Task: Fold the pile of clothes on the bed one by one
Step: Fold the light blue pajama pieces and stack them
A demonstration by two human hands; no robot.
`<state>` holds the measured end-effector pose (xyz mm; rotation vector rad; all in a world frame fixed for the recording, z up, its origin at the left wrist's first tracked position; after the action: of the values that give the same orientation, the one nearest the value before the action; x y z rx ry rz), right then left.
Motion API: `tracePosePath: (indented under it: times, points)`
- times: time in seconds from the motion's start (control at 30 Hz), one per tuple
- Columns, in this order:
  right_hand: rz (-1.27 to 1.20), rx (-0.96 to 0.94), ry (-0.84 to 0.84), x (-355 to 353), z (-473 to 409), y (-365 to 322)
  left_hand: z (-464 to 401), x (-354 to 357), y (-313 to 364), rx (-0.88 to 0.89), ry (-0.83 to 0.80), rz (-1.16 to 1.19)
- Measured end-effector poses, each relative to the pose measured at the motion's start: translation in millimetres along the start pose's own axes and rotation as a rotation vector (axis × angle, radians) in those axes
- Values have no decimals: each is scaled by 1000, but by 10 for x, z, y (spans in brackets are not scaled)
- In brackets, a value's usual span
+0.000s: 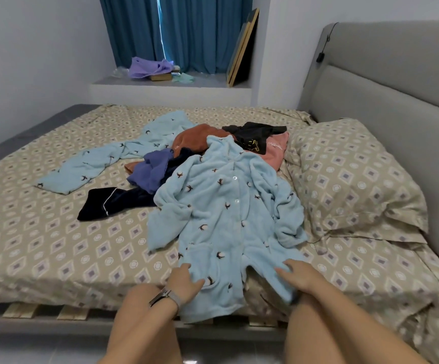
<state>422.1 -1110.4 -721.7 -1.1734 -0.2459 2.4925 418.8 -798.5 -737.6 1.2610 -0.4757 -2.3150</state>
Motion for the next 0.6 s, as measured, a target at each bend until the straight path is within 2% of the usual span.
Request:
tracePosePath:
  times: [0.1, 0.2, 0.3, 0.43, 0.53, 0.6]
  points:
    - [-15, -81, -32, 125, 71, -41, 142, 4, 22, 0, 21, -30]
    - [-93, -138, 32, 210, 66, 21, 187, -51, 112, 13, 23, -70]
    - [-176, -141, 149, 207, 24, 151, 129, -129, 235, 42, 8, -126]
    - [-139, -50, 398, 113, -54, 273, 13, -295, 349, -5, -34, -208]
    - [-171, 78, 323, 85, -215, 316, -102, -313, 395, -45, -79, -257]
    - [-248, 81, 242, 100, -367, 336, -145, -298, 423, -63, -66, -276]
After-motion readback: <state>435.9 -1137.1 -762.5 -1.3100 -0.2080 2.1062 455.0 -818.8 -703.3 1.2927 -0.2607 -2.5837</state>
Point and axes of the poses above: each hand's wrist, its own z-axis away from the middle knuckle, its own x-axis out of the palm, y = z × x, the point moved 3 cm from there along -z, towards the middle knuckle, and after that the axes turned 12 degrees about -y, right-handed, at the moved point
